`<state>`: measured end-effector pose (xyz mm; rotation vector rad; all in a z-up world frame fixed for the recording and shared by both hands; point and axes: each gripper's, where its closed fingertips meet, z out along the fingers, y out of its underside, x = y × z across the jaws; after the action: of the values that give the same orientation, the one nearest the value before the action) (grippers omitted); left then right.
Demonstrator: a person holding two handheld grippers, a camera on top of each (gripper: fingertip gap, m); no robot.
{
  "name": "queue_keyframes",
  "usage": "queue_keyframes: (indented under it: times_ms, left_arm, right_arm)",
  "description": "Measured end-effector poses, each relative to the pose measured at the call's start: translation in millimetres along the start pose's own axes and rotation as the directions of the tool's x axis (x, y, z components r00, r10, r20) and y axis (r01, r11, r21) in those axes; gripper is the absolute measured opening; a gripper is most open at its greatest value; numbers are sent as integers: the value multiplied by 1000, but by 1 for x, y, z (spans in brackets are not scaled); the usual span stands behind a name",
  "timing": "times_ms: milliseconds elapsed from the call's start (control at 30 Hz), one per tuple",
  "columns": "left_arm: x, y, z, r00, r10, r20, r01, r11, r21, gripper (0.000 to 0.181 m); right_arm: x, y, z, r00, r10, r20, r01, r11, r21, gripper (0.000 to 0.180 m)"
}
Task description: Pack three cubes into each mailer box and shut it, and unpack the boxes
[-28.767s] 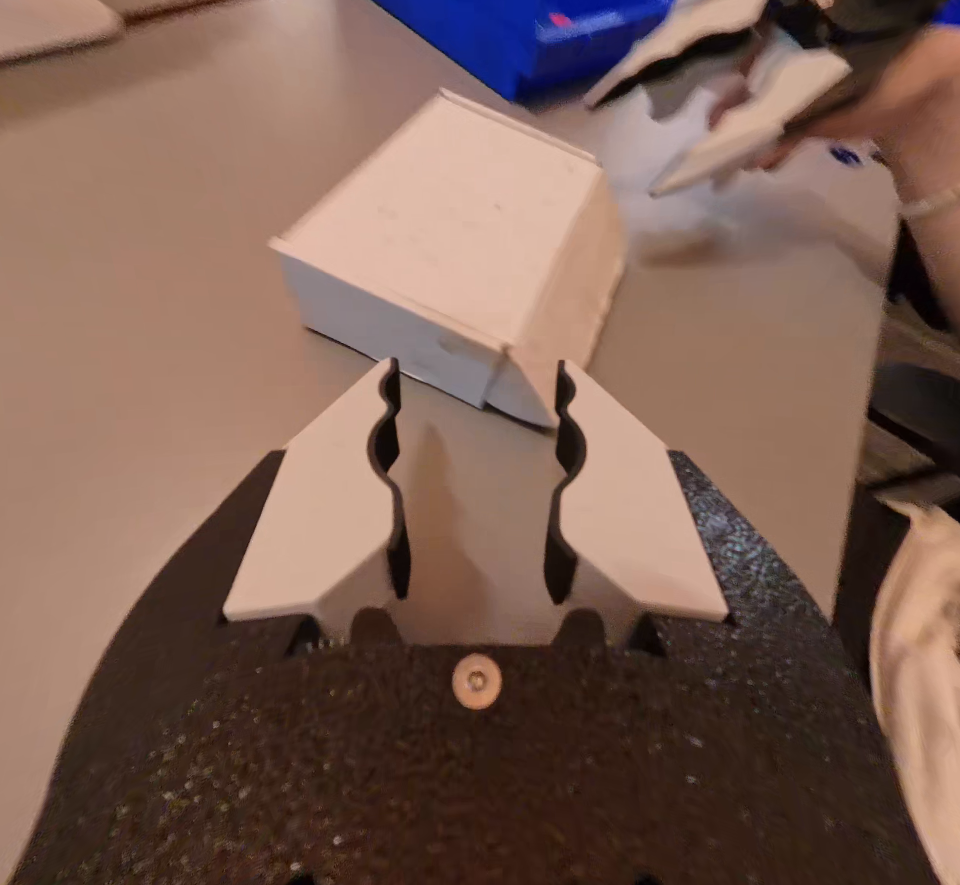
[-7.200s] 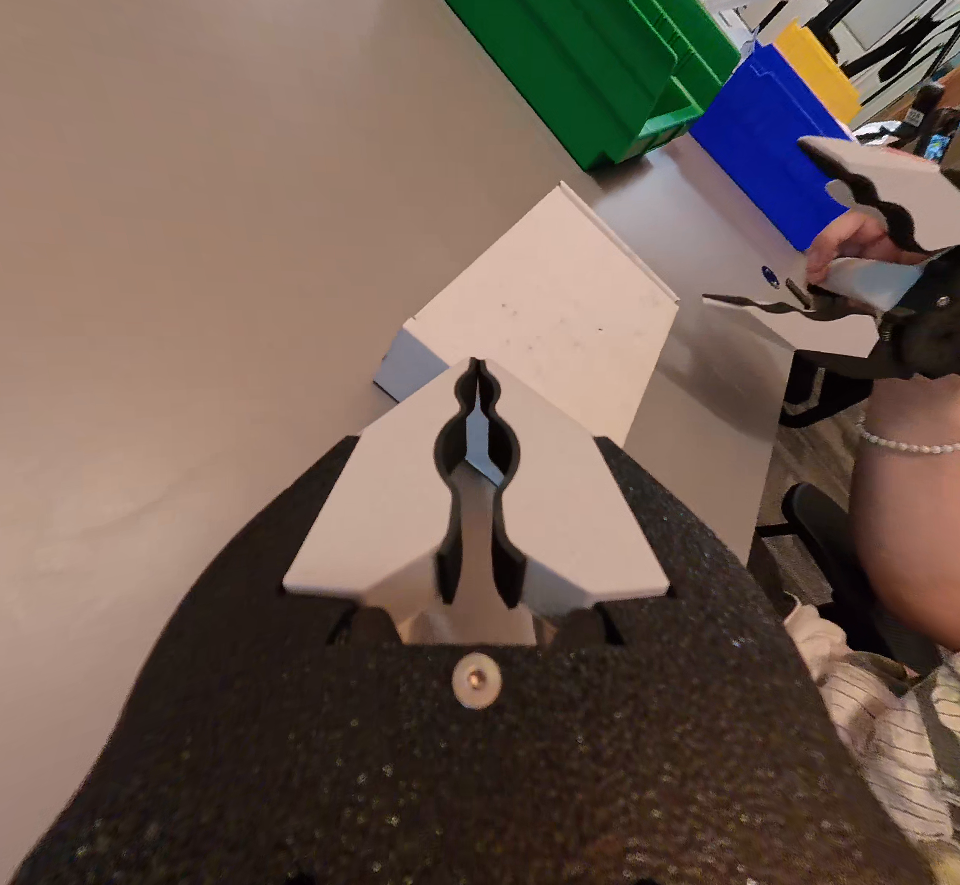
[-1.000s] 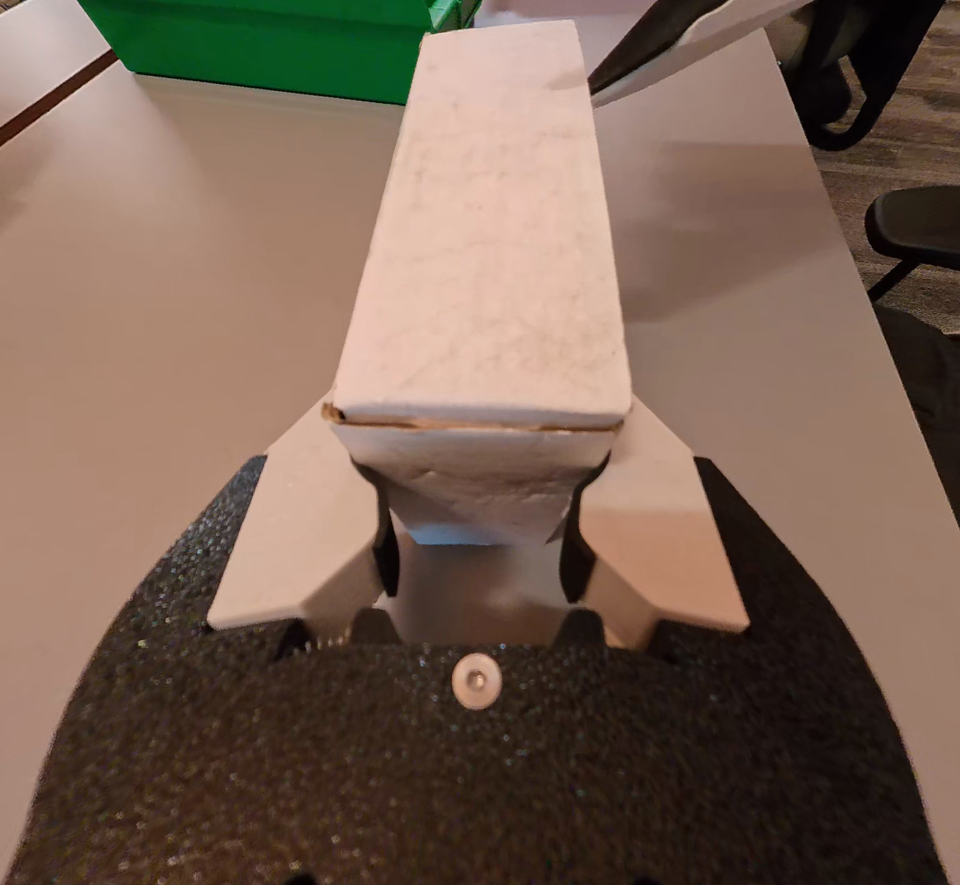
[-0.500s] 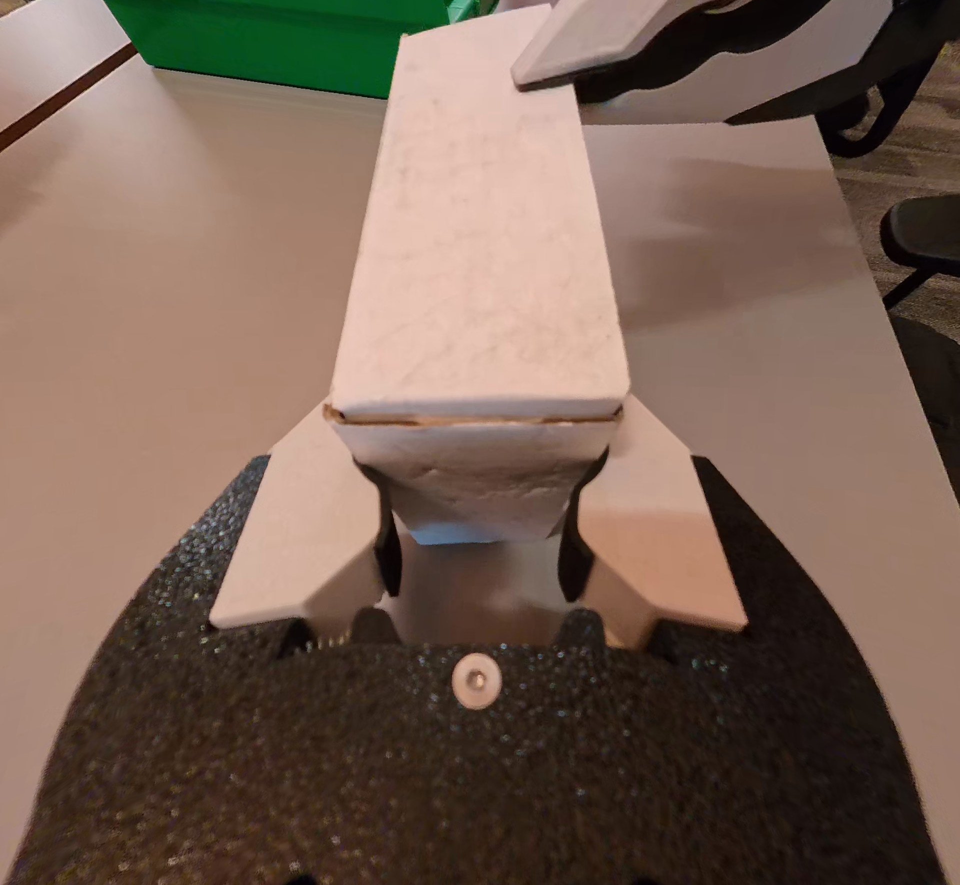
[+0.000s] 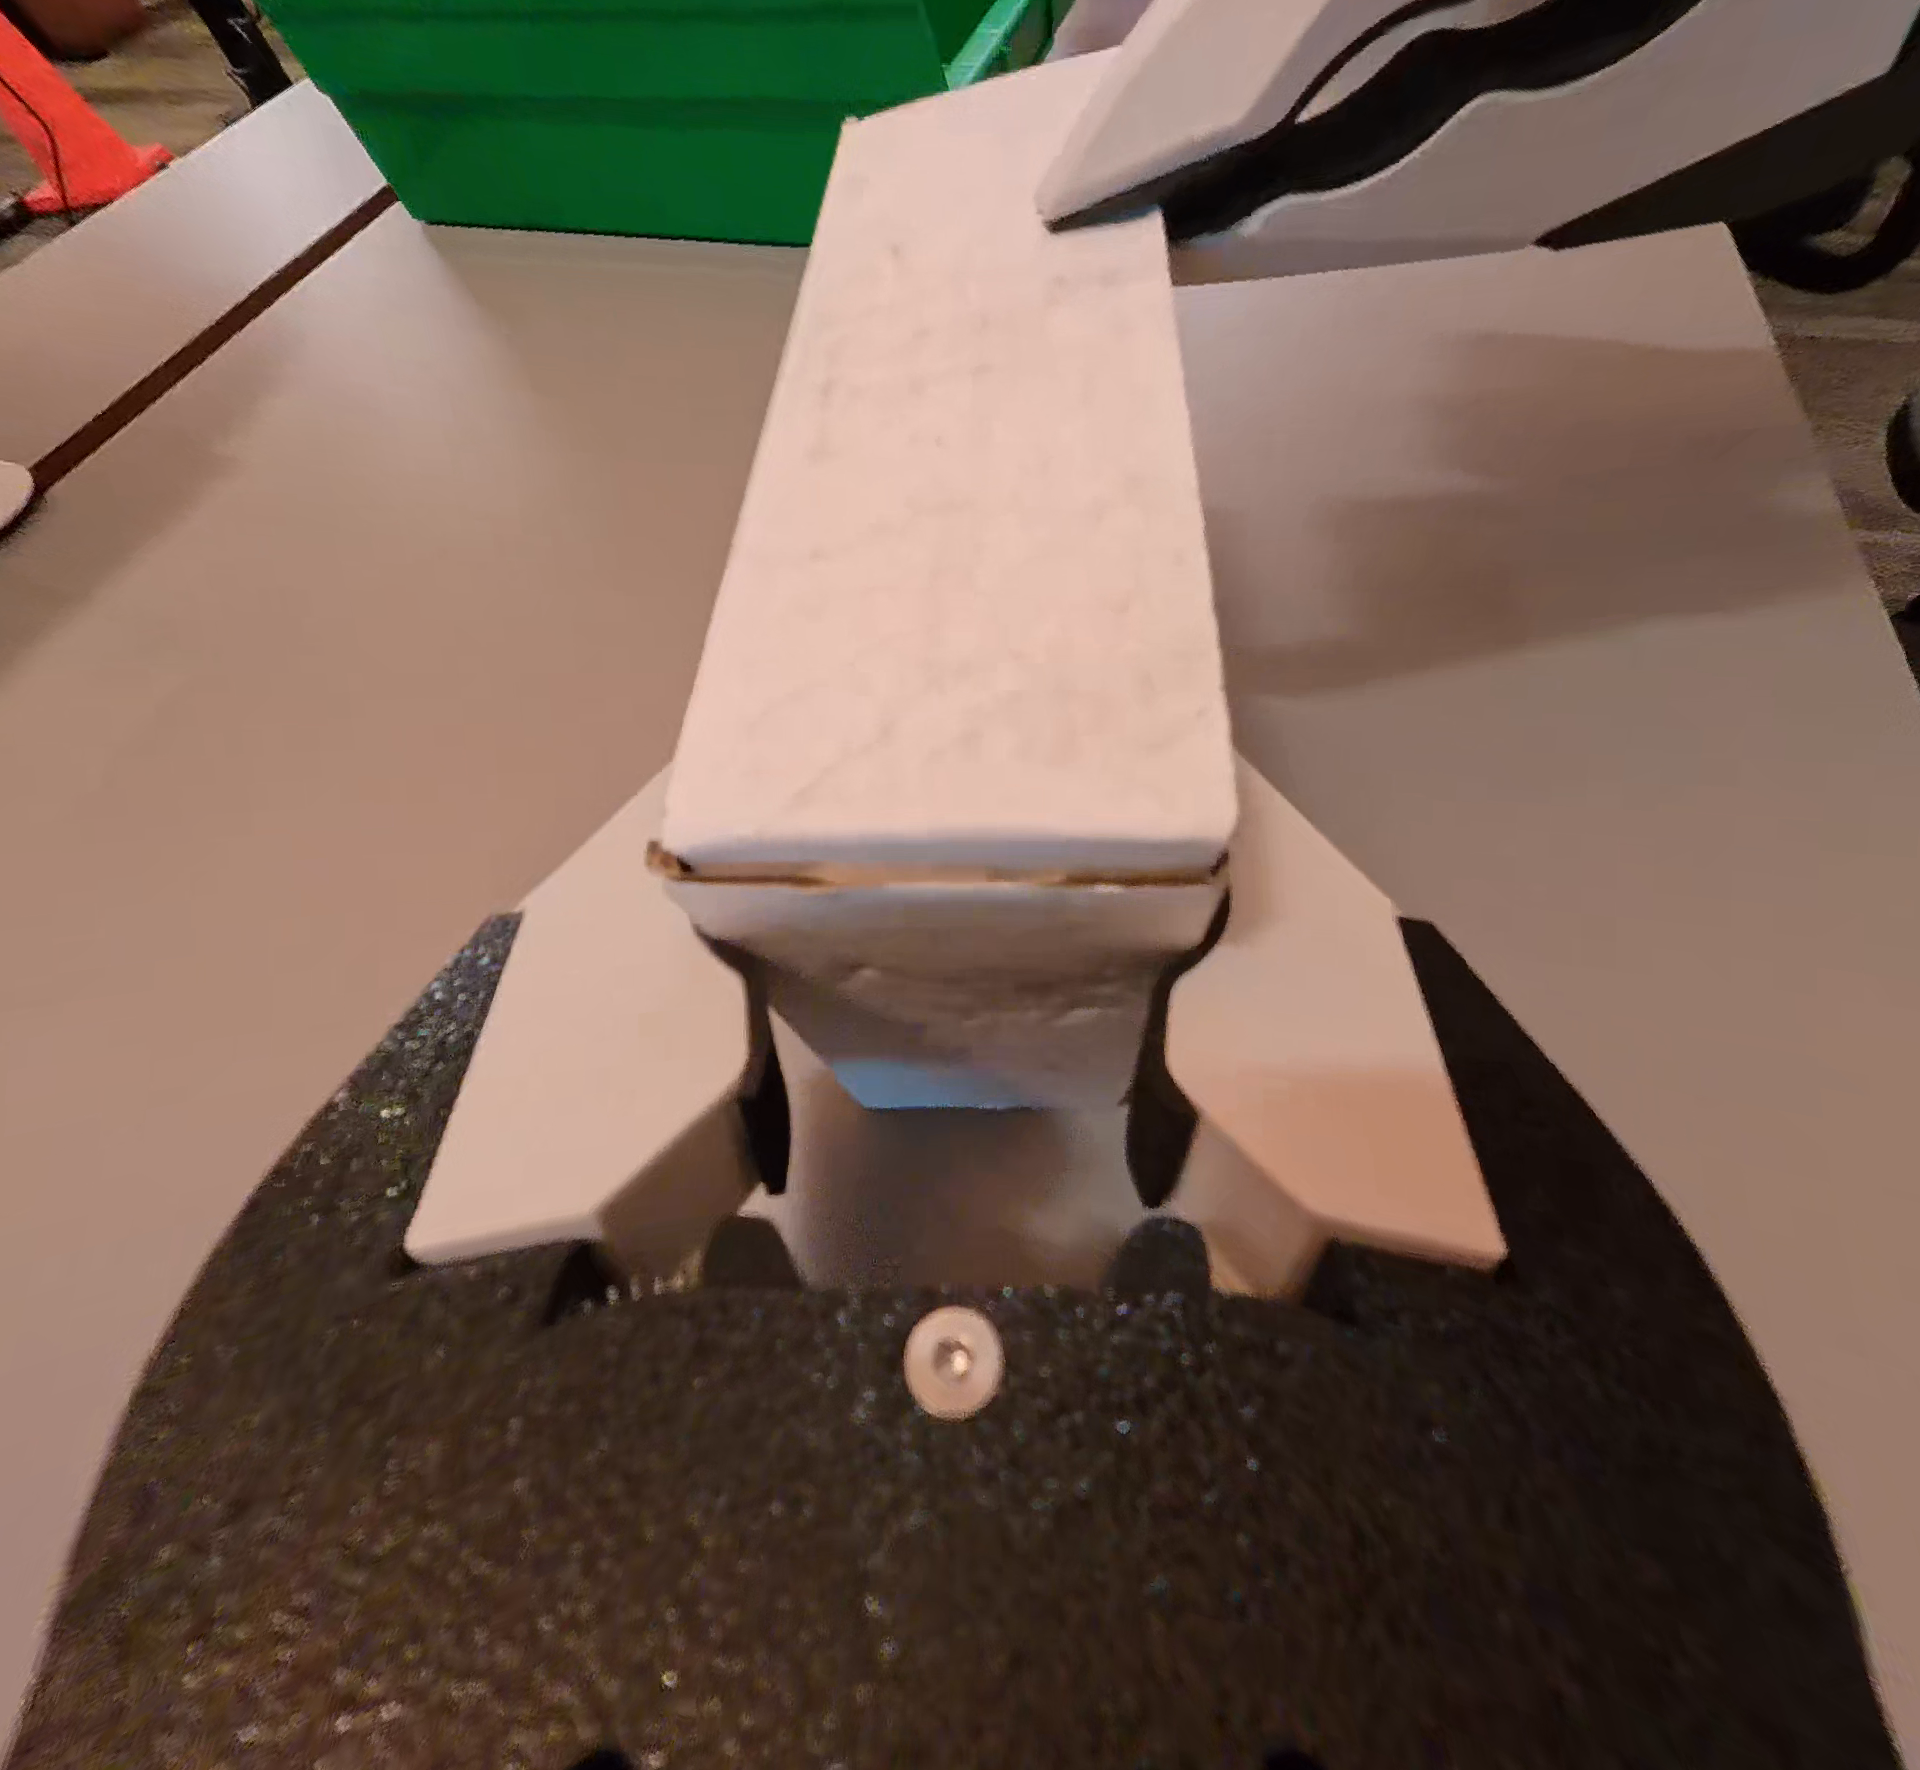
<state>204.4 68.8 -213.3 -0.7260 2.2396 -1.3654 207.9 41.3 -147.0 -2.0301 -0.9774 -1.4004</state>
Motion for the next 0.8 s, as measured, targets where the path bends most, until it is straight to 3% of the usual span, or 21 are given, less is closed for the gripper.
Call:
queue_keyframes:
  times_ms: [233, 400, 500, 533, 567, 667, 700, 767, 800]
  left_arm:
    - [0, 0, 4, 999, -18, -34, 17, 1000, -15, 74]
    - [-2, 0, 8, 999, -5, -34, 3, 999, -45, 75]
    - [-4, 3, 5, 1000, 27, 15, -27, 999, -34, 83]
    - [-12, 4, 1, 996, 34, 86, -31, 999, -37, 95]
    - [-17, 2, -8, 989, 29, 146, -27, 1000, -15, 93]
    - [-14, -31, -49, 952, 42, 302, -101, 978, 183, 66]
    - [-8, -45, -64, 924, 88, 371, -185, 954, 235, 43]
    - [16, -64, -81, 828, 275, 488, -414, 888, 202, 2]
    - [26, -66, -80, 762, 387, 520, -513, 850, 119, 0]
  right_arm:
    - [10, 7, 4, 963, 263, 56, -264, 965, 8, 1]
    - [3, 15, 10, 997, 71, 11, -70, 995, -72, 1]
    - [2, 16, 8, 991, 127, 51, -124, 990, -67, 1]
    - [3, 20, 7, 990, 131, 60, -125, 987, -97, 1]
    - [5, 23, 6, 991, 117, 59, -109, 987, -118, 0]
    - [5, 19, 5, 987, 138, 86, -128, 985, -112, 0]
    - [4, 17, 4, 986, 135, 94, -124, 986, -116, 0]
    - [3, 16, 3, 986, 130, 105, -116, 984, -132, 0]
    - [3, 14, 3, 985, 135, 108, -120, 984, -130, 0]
